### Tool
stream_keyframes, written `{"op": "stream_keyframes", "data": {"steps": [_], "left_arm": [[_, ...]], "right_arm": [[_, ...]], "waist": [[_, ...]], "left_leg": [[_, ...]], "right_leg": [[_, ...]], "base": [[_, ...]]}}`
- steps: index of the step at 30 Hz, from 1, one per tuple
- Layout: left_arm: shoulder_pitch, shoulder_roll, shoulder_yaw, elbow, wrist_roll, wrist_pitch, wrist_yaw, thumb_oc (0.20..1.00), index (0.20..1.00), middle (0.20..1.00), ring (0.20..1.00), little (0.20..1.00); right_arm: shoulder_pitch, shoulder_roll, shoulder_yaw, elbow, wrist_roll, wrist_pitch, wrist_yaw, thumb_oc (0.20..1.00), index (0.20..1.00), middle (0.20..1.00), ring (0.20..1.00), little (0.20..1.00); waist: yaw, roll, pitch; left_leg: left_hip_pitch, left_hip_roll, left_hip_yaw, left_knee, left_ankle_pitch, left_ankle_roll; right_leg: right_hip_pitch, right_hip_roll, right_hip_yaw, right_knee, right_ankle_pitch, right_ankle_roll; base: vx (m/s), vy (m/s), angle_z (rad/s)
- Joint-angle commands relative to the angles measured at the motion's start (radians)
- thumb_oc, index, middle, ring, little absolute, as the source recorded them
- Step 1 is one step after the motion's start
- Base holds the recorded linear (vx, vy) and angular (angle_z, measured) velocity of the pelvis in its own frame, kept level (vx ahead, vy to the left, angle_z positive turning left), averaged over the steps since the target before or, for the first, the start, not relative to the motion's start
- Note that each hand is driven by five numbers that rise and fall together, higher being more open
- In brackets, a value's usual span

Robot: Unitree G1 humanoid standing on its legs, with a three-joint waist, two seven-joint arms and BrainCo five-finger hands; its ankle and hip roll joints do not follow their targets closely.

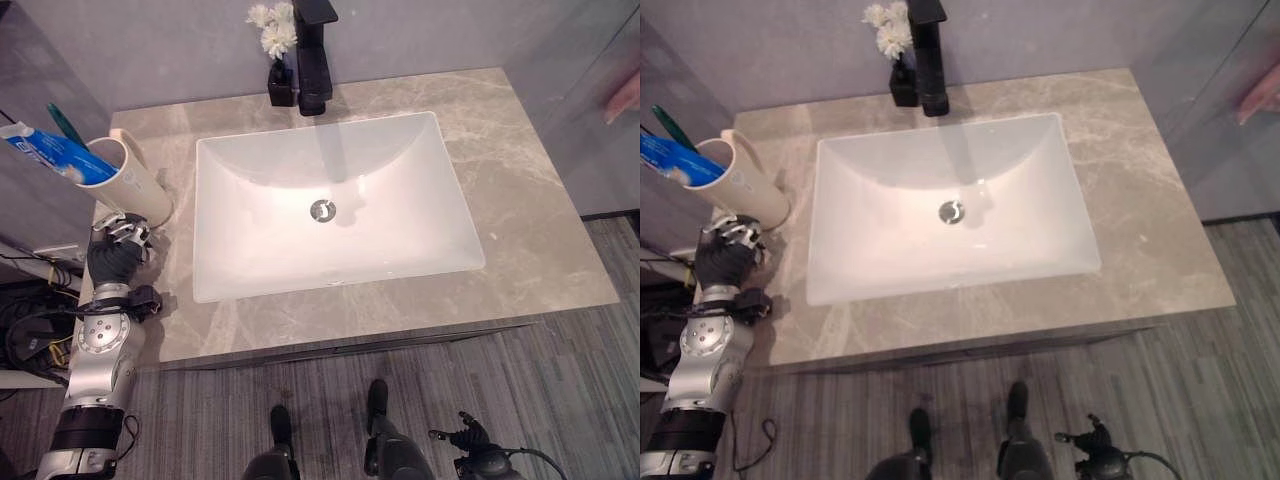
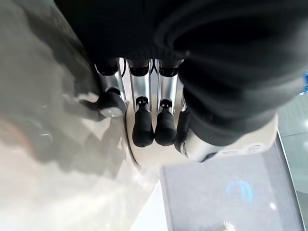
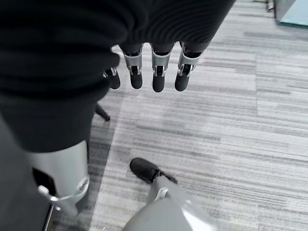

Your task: Put brush and paste in cup on sink, flatten towel.

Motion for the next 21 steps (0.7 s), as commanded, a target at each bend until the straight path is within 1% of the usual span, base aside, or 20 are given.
{"op": "stream_keyframes", "data": {"steps": [1,4,5,11,19,21], "left_arm": [[-0.016,0.036,-0.021,0.124,0.02,0.012,0.025,0.2,0.2,0.2,0.2,0.2],[-0.045,0.054,-0.018,0.156,0.022,0.011,0.037,0.2,0.2,0.2,0.2,0.2],[-0.073,0.071,-0.016,0.191,0.026,0.011,0.05,0.2,0.2,0.2,0.2,0.2],[-0.107,0.083,-0.022,0.224,0.029,0.007,0.068,0.2,0.2,0.2,0.2,0.2],[-0.013,0.042,-0.003,0.168,0.045,0.006,0.038,0.2,0.2,0.2,0.2,0.2],[0.03,0.037,0.021,0.159,0.039,0.005,0.026,0.2,0.2,0.2,0.2,0.2]], "right_arm": [[-0.014,0.011,0.024,0.0,0.016,0.006,0.003,1.0,1.0,1.0,1.0,1.0],[-0.004,0.012,0.03,0.004,0.009,0.007,0.009,1.0,1.0,1.0,1.0,1.0],[0.004,0.014,0.038,0.019,0.0,0.008,0.015,1.0,1.0,1.0,1.0,1.0],[0.011,0.009,0.044,0.012,-0.007,0.008,0.016,1.0,1.0,1.0,1.0,1.0],[0.02,0.014,0.036,0.013,-0.01,0.008,0.025,1.0,1.0,1.0,1.0,1.0],[0.026,0.013,0.036,0.002,-0.02,0.008,0.032,1.0,1.0,1.0,1.0,1.0]], "waist": [[-0.023,-0.029,-0.003],[-0.027,-0.037,-0.005],[-0.03,-0.044,-0.007],[-0.033,-0.048,-0.015],[-0.025,-0.042,-0.039],[-0.02,-0.038,-0.044]], "left_leg": [[0.007,0.017,0.033,0.005,0.001,-0.01],[0.008,0.021,0.042,0.005,0.001,-0.011],[0.011,0.024,0.048,0.005,0.0,-0.013],[0.014,0.028,0.054,0.005,-0.001,-0.016],[0.036,0.025,0.048,0.005,-0.012,-0.013],[0.039,0.022,0.047,0.005,-0.014,-0.012]], "right_leg": [[0.024,-0.047,0.067,-0.001,-0.016,0.052],[0.018,-0.043,0.075,-0.001,-0.015,0.051],[0.016,-0.04,0.082,-0.001,-0.015,0.052],[0.014,-0.038,0.086,-0.001,-0.014,0.053],[0.038,-0.042,0.083,-0.001,-0.021,0.052],[0.043,-0.044,0.081,-0.001,-0.022,0.052]], "base": [[0.0,-0.001,-0.03],[0.0,-0.003,-0.17],[0.01,-0.014,-0.23],[0.02,-0.004,-0.08],[0.03,0.0,-0.04],[0.02,0.01,0.0]]}}
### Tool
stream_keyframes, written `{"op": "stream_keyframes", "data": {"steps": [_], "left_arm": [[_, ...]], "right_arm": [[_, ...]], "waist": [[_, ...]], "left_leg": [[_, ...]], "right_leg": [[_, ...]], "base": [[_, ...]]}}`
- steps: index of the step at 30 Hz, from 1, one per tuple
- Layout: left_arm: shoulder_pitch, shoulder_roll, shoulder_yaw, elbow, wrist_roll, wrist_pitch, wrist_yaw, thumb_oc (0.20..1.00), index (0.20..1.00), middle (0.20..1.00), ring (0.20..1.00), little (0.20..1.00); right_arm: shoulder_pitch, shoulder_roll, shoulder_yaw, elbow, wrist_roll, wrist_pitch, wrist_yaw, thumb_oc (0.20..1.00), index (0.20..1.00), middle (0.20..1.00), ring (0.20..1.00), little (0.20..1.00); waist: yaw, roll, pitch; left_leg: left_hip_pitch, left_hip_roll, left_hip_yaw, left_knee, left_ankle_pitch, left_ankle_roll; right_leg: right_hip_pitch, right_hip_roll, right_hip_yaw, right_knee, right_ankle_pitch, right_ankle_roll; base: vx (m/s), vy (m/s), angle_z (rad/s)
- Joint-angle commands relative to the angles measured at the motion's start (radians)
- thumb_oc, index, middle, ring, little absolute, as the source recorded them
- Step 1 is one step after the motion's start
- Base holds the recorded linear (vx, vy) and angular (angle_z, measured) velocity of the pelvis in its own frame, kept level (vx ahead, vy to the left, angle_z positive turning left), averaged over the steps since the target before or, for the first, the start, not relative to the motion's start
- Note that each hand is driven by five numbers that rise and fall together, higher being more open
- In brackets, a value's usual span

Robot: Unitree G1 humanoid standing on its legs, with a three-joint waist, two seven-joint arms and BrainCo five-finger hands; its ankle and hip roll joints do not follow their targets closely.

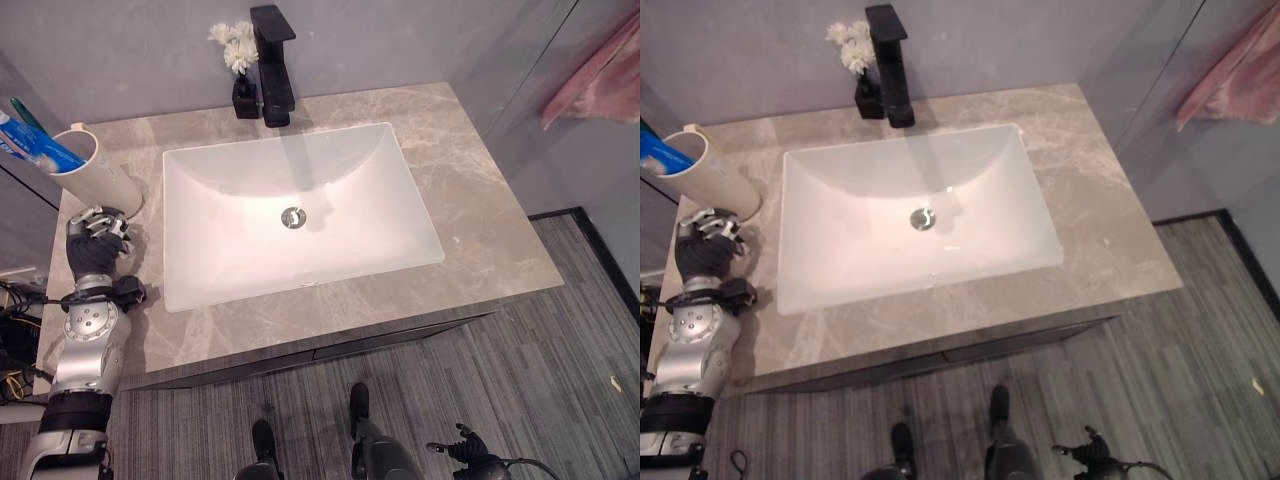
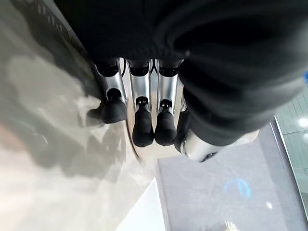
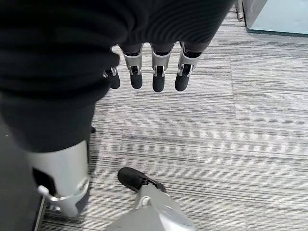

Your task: Put brush and paste in cup on sink, flatten towel.

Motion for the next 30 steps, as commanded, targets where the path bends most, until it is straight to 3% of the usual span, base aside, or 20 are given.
{"op": "stream_keyframes", "data": {"steps": [1,16,24,30], "left_arm": [[0.037,-0.008,0.037,0.067,0.024,0.008,-0.024,0.2,0.2,0.2,0.2,0.2],[-0.059,0.064,0.028,0.143,0.018,0.011,0.005,0.2,0.2,0.2,0.2,0.2],[-0.237,0.178,-0.011,0.28,-0.008,0.008,0.053,0.2,0.2,0.2,0.2,0.2],[-0.382,0.244,-0.098,0.348,-0.008,0.015,0.065,0.2,0.2,0.2,0.2,0.2]], "right_arm": [[-0.009,0.004,0.012,0.006,-0.026,0.008,0.015,1.0,1.0,1.0,1.0,1.0],[0.011,-0.009,0.021,-0.013,-0.028,0.014,0.023,1.0,1.0,1.0,1.0,1.0],[0.005,-0.022,0.039,-0.023,-0.011,0.018,0.024,1.0,1.0,1.0,1.0,1.0],[-0.003,-0.023,0.05,-0.016,0.007,0.017,0.018,1.0,1.0,1.0,1.0,1.0]], "waist": [[-0.004,0.0,0.016],[-0.017,0.002,0.016],[-0.034,-0.008,0.048],[-0.047,-0.014,0.062]], "left_leg": [[0.018,0.008,-0.004,0.009,-0.015,-0.006],[-0.006,0.004,-0.012,0.009,-0.007,-0.007],[-0.031,0.003,0.002,0.009,-0.001,-0.005],[-0.073,-0.001,-0.019,0.009,0.014,-0.002]], "right_leg": [[0.054,-0.058,0.028,-0.001,-0.037,0.065],[0.036,-0.059,0.018,-0.001,-0.032,0.069],[-0.003,-0.052,0.044,-0.001,-0.019,0.073],[-0.036,-0.055,0.056,-0.001,-0.006,0.076]], "base": [[0.0,0.0,0.0],[0.0,0.0,0.0],[-0.01,0.006,-0.02],[-0.01,0.001,0.02]]}}
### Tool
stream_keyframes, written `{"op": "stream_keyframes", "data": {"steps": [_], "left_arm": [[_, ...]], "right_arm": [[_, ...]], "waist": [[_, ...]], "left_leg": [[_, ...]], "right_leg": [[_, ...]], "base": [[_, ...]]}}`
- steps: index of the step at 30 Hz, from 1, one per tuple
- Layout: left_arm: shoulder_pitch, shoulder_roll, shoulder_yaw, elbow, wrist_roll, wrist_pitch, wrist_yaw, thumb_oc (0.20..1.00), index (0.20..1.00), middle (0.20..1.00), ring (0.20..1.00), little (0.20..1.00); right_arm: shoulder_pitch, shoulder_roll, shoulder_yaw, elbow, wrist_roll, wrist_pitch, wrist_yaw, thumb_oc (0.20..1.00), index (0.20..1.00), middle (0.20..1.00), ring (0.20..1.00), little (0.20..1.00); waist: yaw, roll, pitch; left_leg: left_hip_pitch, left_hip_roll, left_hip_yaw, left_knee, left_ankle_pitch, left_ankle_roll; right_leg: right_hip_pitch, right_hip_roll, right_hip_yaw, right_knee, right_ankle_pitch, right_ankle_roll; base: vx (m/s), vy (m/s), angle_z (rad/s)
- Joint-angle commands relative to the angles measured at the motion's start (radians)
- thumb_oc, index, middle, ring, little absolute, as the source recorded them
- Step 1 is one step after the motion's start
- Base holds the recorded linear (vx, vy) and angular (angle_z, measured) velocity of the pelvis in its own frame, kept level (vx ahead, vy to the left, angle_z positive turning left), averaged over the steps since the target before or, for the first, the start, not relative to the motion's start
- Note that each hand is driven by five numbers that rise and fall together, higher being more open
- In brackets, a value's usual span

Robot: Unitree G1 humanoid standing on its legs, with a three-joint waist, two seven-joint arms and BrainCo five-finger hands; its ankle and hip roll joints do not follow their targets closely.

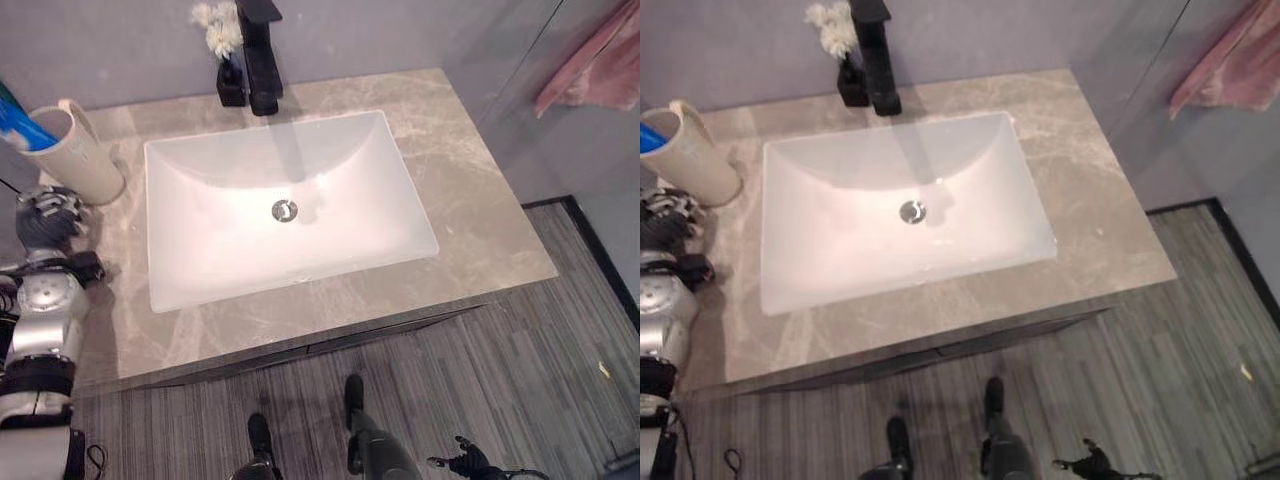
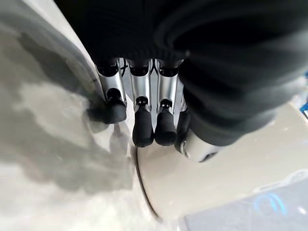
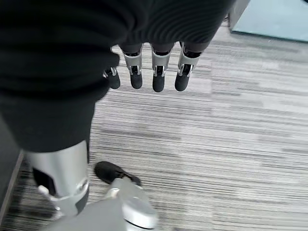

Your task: Put brush and paste in cup on sink, flatten towel.

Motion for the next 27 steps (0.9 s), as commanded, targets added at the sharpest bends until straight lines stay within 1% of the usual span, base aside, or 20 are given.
{"op": "stream_keyframes", "data": {"steps": [1,6,12,17,18,19,20,27], "left_arm": [[-0.1,0.062,-0.039,0.059,0.006,-0.007,0.018,0.2,0.2,0.2,0.2,0.2],[-0.212,0.094,-0.112,0.136,0.023,0.006,0.031,0.2,0.2,0.2,0.2,0.2],[-0.35,0.095,-0.202,0.245,0.039,0.022,0.044,0.2,0.2,0.2,0.2,0.2],[-0.412,0.095,-0.241,0.324,0.04,0.03,0.045,0.2,0.2,0.2,0.2,0.2],[-0.436,0.102,-0.255,0.343,0.046,0.032,0.046,0.2,0.2,0.2,0.2,0.2],[-0.496,0.112,-0.292,0.406,0.067,0.038,0.051,0.2,0.2,0.2,0.2,0.2],[-0.517,0.112,-0.308,0.417,0.082,0.042,0.053,0.2,0.2,0.2,0.2,0.2],[-0.542,0.115,-0.339,0.455,0.159,0.057,0.066,0.2,0.2,0.2,0.2,0.2]], "right_arm": [[-0.046,-0.018,0.029,-0.007,0.028,0.007,-0.002,1.0,1.0,1.0,1.0,1.0],[-0.05,-0.013,0.053,-0.039,0.047,-0.003,0.0,1.0,1.0,1.0,1.0,1.0],[-0.047,-0.009,0.076,-0.081,0.069,-0.017,-0.001,1.0,1.0,1.0,1.0,1.0],[-0.035,-0.011,0.085,-0.09,0.078,-0.027,-0.001,1.0,1.0,1.0,1.0,1.0],[-0.031,-0.012,0.085,-0.092,0.08,-0.028,-0.001,1.0,1.0,1.0,1.0,1.0],[-0.022,-0.015,0.082,-0.085,0.094,-0.036,-0.003,1.0,1.0,1.0,1.0,1.0],[-0.017,-0.015,0.08,-0.084,0.099,-0.038,-0.003,1.0,1.0,1.0,1.0,1.0],[-0.007,-0.014,0.084,-0.057,0.098,-0.045,-0.002,1.0,1.0,1.0,1.0,1.0]], "waist": [[-0.02,0.007,0.045],[-0.034,0.002,0.052],[-0.059,-0.001,0.051],[-0.073,-0.005,0.042],[-0.078,-0.006,0.039],[-0.087,-0.007,0.031],[-0.09,-0.007,0.028],[-0.093,-0.006,0.02]], "left_leg": [[0.003,0.0,-0.02,0.005,0.002,0.008],[-0.027,-0.005,-0.028,0.005,0.009,0.012],[-0.076,-0.008,-0.048,0.005,0.022,0.015],[-0.1,-0.01,-0.061,0.005,0.027,0.018],[-0.107,-0.008,-0.064,0.005,0.029,0.018],[-0.123,-0.007,-0.076,0.005,0.033,0.02],[-0.127,-0.008,-0.081,0.005,0.033,0.021],[-0.141,-0.015,-0.106,0.005,0.036,0.027]], "right_leg": [[0.043,-0.055,0.053,-0.001,-0.026,0.082],[0.009,-0.053,0.072,-0.001,-0.017,0.083],[-0.036,-0.049,0.106,-0.001,-0.004,0.084],[-0.06,-0.042,0.129,-0.001,0.001,0.084],[-0.065,-0.042,0.134,-0.001,0.003,0.084],[-0.079,-0.04,0.14,-0.001,0.004,0.087],[-0.082,-0.04,0.144,-0.001,0.007,0.087],[-0.088,-0.041,0.156,-0.001,0.006,0.088]], "base": [[0.0,0.0,0.0],[-0.01,0.001,0.01],[-0.01,-0.003,0.02],[0.0,0.001,0.01],[0.0,0.0,0.0],[0.0,-0.006,0.04],[0.0,-0.002,0.05],[0.0,-0.002,0.01]]}}
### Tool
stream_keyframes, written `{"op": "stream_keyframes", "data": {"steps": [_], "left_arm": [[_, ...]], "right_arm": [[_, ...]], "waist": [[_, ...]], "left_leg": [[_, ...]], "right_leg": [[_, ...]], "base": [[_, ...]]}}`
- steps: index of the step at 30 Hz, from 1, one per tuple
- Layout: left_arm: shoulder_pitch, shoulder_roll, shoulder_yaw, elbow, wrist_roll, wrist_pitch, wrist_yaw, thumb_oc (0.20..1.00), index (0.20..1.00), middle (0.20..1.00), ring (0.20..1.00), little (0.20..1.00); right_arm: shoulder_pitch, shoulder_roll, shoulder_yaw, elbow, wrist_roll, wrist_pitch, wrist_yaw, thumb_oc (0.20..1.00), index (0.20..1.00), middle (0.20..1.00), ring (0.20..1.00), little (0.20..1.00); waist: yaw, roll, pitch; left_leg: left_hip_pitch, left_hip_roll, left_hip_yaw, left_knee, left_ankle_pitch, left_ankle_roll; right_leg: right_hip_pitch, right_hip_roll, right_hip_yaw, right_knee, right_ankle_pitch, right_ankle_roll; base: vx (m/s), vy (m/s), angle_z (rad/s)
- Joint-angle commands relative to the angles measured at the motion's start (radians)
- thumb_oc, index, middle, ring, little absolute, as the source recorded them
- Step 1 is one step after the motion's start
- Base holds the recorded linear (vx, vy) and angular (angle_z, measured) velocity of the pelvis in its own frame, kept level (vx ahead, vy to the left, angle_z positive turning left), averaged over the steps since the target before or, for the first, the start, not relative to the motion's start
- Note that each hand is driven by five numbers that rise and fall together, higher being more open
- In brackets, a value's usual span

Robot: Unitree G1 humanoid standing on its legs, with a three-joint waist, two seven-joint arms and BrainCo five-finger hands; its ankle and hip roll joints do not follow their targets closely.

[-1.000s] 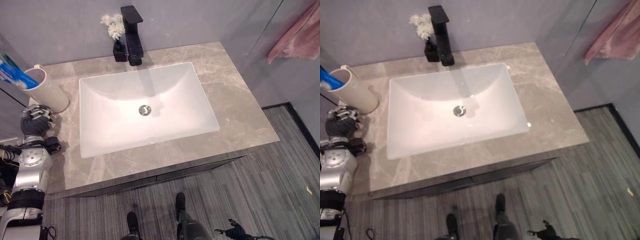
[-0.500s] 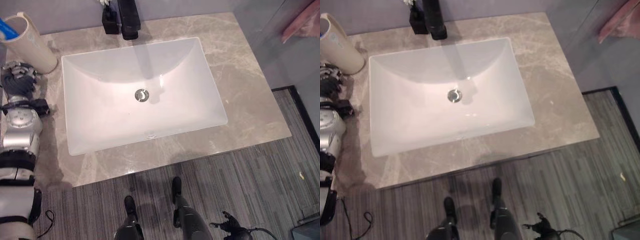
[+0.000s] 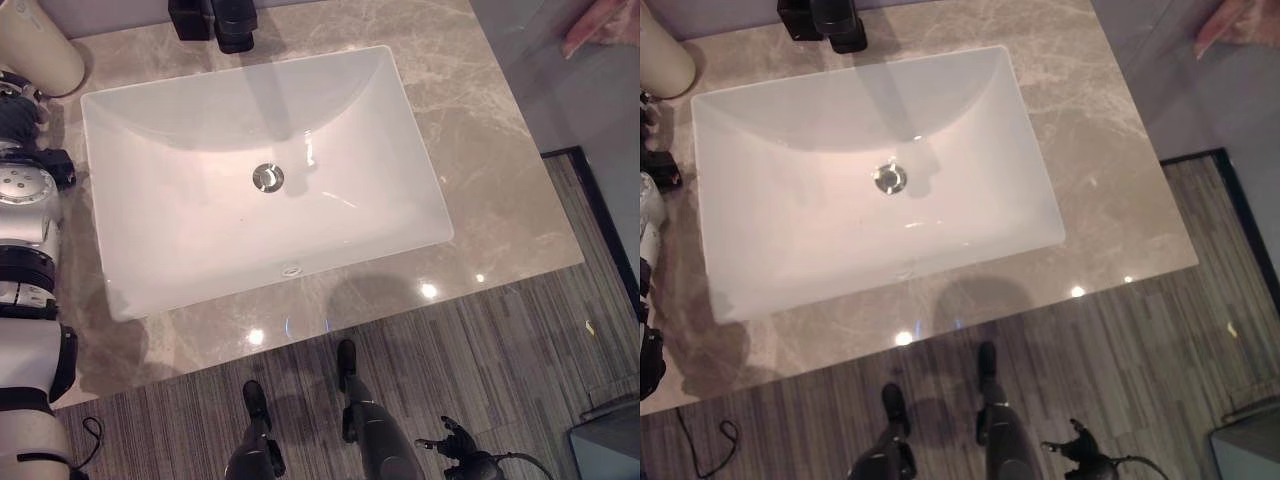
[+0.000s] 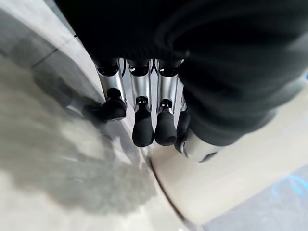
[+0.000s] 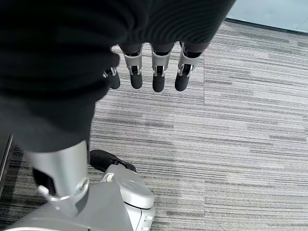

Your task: Put brush and paste in cup on sink, flatten towel.

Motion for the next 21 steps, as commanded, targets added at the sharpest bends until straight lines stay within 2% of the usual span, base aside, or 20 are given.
{"op": "stream_keyframes", "data": {"steps": [1,12,21], "left_arm": [[0.025,0.014,-0.033,0.051,0.052,0.038,0.0,0.2,0.2,0.2,0.2,0.2],[-0.055,0.042,-0.067,0.165,0.092,0.061,0.031,0.2,0.2,0.2,0.2,0.2],[-0.116,0.039,-0.07,0.211,0.082,0.073,0.079,0.2,0.2,0.2,0.2,0.2]], "right_arm": [[0.013,-0.012,0.014,0.031,0.031,-0.011,-0.003,1.0,1.0,1.0,1.0,1.0],[0.011,-0.024,0.044,-0.042,0.023,-0.029,0.001,1.0,1.0,1.0,1.0,1.0],[0.027,-0.026,0.052,-0.029,0.019,-0.023,0.001,1.0,1.0,1.0,1.0,1.0]], "waist": [[-0.026,-0.007,-0.022],[-0.022,0.002,-0.031],[-0.032,-0.002,-0.029]], "left_leg": [[-0.015,-0.017,-0.084,0.005,0.024,0.027],[-0.04,-0.04,-0.103,0.005,0.027,0.035],[-0.058,-0.05,-0.112,0.005,0.03,0.041]], "right_leg": [[0.025,-0.041,0.167,-0.002,0.0,0.089],[0.012,-0.048,0.171,-0.002,0.01,0.095],[-0.003,-0.053,0.176,-0.002,0.017,0.101]], "base": [[0.0,0.0,0.0],[-0.01,0.016,0.04],[0.0,0.008,0.02]]}}
